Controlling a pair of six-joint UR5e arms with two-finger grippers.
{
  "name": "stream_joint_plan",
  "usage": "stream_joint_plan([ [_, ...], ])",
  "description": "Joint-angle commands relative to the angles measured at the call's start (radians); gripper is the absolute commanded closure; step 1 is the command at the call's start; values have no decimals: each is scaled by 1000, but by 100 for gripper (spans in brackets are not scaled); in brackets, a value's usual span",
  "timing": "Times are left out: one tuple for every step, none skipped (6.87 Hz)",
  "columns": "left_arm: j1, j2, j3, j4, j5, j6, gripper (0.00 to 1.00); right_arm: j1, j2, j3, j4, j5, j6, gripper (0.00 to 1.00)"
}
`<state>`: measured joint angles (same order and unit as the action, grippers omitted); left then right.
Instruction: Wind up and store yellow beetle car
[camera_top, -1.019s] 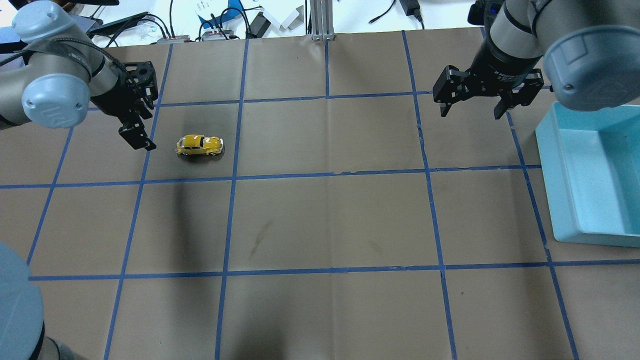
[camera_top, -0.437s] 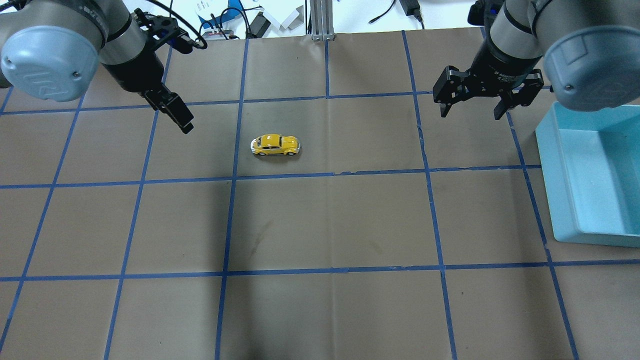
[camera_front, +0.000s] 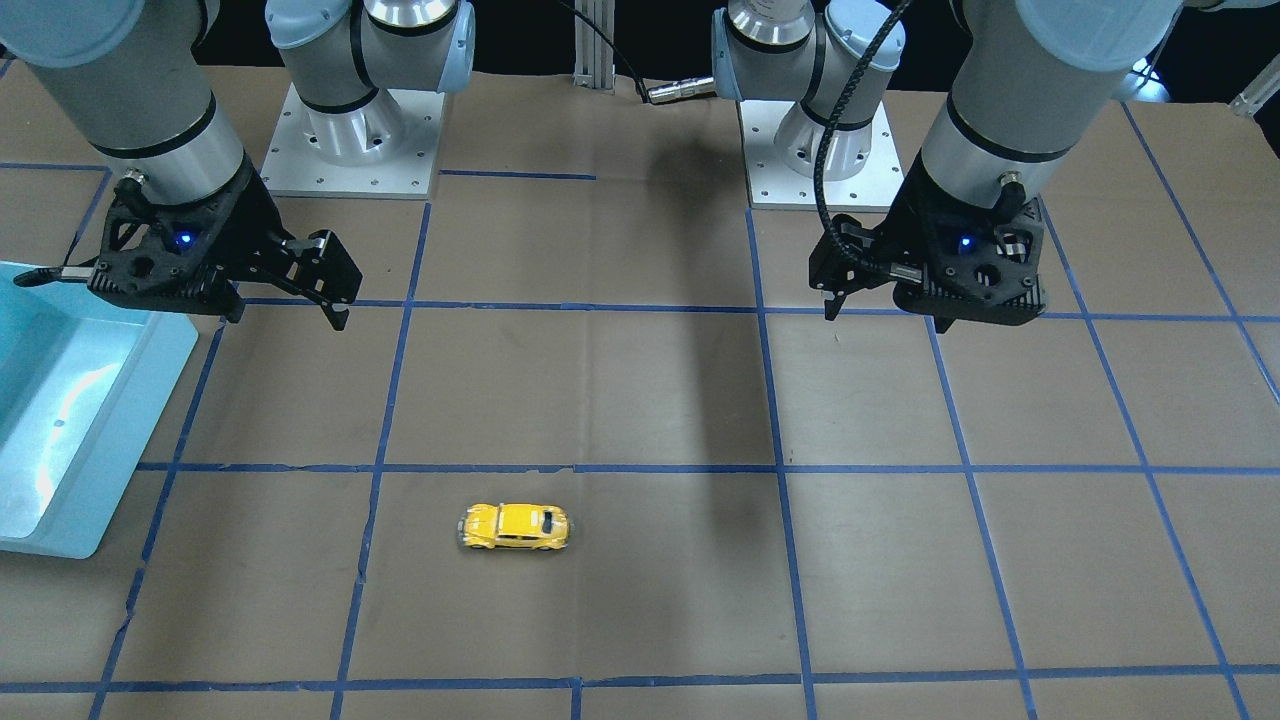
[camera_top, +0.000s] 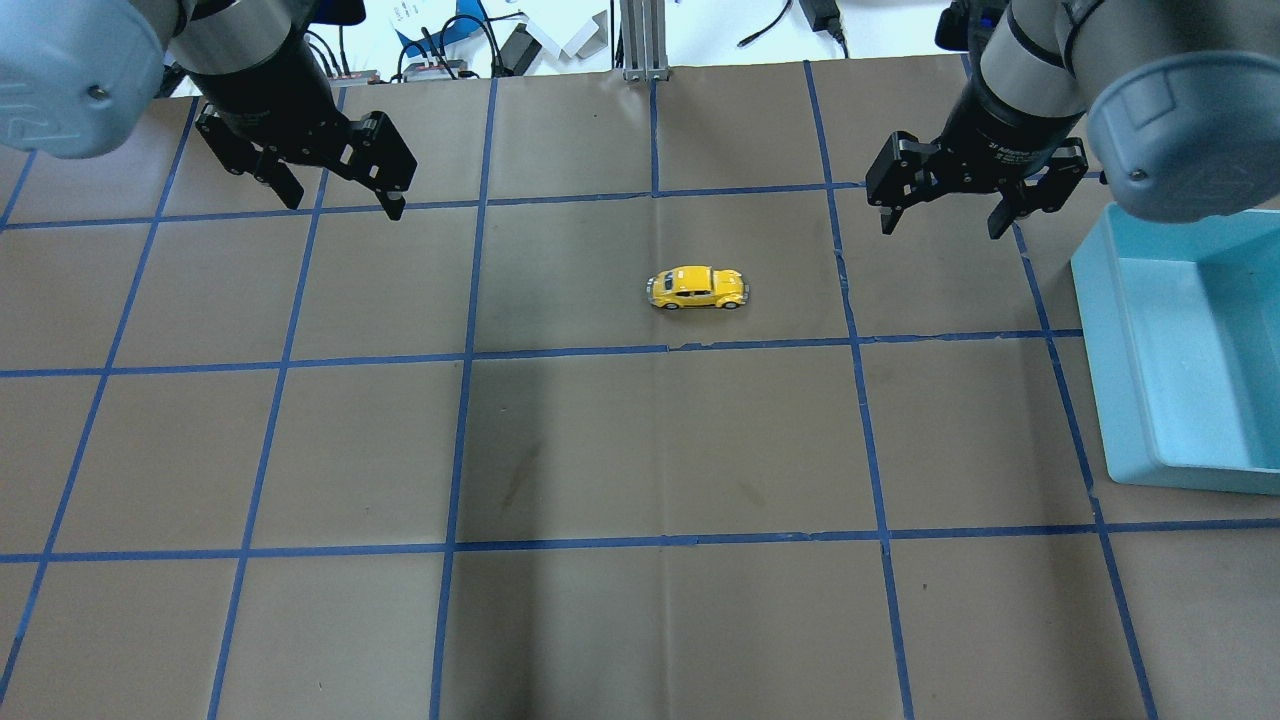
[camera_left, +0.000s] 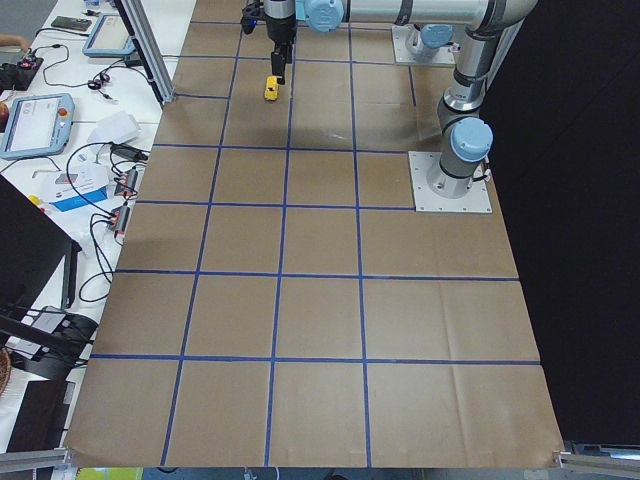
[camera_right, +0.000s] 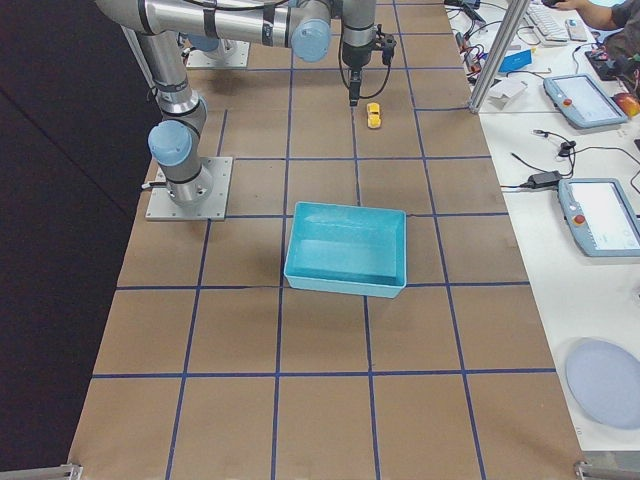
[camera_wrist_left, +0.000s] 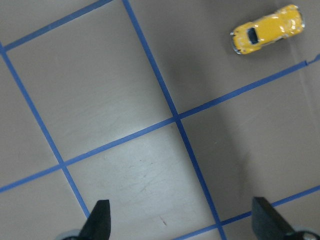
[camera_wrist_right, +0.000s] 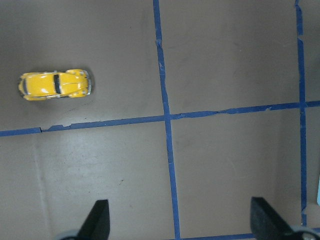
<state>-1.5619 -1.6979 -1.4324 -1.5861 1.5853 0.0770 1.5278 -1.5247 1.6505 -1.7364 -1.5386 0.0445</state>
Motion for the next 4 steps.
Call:
stream_joint_plan([
  [0, 7, 30, -40, -7, -188, 0, 0, 0, 0, 0, 0, 1, 0],
  [-3, 14, 17, -41, -10, -190, 0, 0, 0, 0, 0, 0, 2, 0],
  [-3, 27, 6, -38, -10, -187, 0, 0, 0, 0, 0, 0, 2, 0],
  [-3, 26, 3, -34, -8, -180, 0, 0, 0, 0, 0, 0, 0, 0],
])
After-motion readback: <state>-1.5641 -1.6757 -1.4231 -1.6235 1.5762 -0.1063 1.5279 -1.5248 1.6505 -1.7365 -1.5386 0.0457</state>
